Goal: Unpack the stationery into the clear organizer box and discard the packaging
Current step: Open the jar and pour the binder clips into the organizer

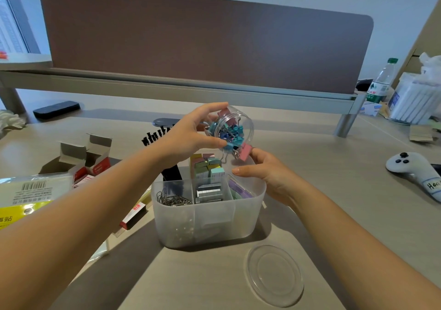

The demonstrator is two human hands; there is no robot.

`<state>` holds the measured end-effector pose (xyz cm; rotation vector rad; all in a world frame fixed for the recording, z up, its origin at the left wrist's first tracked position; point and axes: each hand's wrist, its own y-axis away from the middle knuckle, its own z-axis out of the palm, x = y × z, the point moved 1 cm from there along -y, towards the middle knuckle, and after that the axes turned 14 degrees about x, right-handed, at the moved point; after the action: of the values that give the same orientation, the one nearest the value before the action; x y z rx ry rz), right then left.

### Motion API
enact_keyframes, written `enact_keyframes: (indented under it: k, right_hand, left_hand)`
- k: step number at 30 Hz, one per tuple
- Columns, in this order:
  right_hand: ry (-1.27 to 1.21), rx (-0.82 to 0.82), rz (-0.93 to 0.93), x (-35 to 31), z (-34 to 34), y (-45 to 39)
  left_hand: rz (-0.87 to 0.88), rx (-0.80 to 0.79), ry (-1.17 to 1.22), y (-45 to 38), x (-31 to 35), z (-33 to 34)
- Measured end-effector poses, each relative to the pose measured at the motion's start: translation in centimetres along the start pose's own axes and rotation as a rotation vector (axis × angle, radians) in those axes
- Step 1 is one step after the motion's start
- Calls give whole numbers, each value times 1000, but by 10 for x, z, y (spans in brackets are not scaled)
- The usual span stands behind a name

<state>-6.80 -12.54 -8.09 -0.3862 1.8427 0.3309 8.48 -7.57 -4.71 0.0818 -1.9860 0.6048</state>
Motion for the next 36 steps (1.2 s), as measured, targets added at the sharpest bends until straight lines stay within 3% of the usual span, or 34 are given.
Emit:
enact_keyframes:
  k: [36]
  right_hand:
    - [-59,-22,-10,1,0,2]
  left_hand:
    - [22,24,-29,1,1,3]
